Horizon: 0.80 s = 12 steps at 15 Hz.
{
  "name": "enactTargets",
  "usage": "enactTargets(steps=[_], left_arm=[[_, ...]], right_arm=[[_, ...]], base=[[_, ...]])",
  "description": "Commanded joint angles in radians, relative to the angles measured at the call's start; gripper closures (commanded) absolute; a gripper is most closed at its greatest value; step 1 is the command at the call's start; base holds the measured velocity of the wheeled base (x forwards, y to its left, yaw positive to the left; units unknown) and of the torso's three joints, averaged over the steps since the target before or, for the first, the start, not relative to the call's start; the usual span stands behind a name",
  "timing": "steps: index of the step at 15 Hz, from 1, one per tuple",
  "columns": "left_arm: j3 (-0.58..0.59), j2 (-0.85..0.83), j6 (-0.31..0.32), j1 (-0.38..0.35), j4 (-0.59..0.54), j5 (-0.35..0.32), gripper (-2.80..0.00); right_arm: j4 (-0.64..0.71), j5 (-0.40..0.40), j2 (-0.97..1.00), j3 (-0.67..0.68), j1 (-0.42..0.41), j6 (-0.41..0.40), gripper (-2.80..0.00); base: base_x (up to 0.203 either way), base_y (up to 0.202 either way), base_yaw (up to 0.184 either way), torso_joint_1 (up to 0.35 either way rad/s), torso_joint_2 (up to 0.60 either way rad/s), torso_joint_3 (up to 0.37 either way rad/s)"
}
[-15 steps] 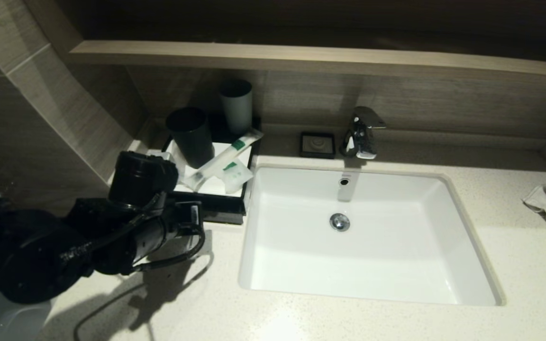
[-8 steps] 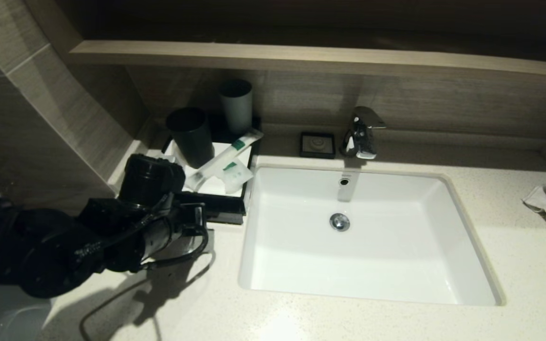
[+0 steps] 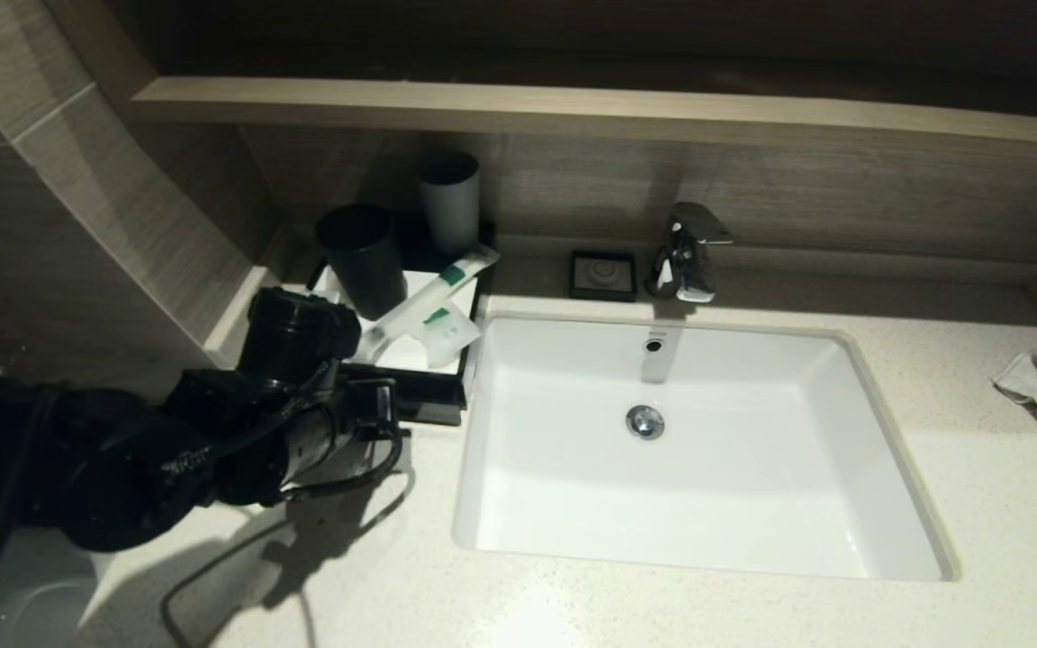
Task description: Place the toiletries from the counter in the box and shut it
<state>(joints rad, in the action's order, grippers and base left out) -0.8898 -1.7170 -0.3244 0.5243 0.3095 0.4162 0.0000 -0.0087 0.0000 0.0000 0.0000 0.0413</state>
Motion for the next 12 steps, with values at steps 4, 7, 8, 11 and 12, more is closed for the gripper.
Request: enactTargets(steps=[4,7,8,11,12], left_arm=[[-0.005,-0.018,-0.001,-0.006,0.0,0.004,0.0],[-0.007,-0.022,-0.001,-0.006,0.002,0.004,0.0],[-0.013,-0.025,-0.002,-0.006,0.011,0.004,0.0],[-0.015,-0.033,0.004,-0.015,0.054,0.007,0.0],[-0.014,-0.033,0.004,-0.015,0.054,0.007,0.0]], right_arm=[[0.0,-0.001,0.0,0.0,0.0,0.0,0.0],[0.0,0.0,0.0,0.0,0.0,0.0,0.0],[0.0,0.001,0.0,0.0,0.0,0.0,0.0],[0.0,0.001,0.0,0.0,0.0,0.0,0.0],[0.0,0.0,0.0,0.0,0.0,0.0,0.0]], base=[[0.0,0.0,0.0,0.0,0.0,0.0],[0.0,0.0,0.0,0.0,0.0,0.0],[0.0,0.0,0.0,0.0,0.0,0.0],[0.0,0.0,0.0,0.0,0.0,0.0],[0.0,0.0,0.0,0.0,0.0,0.0]])
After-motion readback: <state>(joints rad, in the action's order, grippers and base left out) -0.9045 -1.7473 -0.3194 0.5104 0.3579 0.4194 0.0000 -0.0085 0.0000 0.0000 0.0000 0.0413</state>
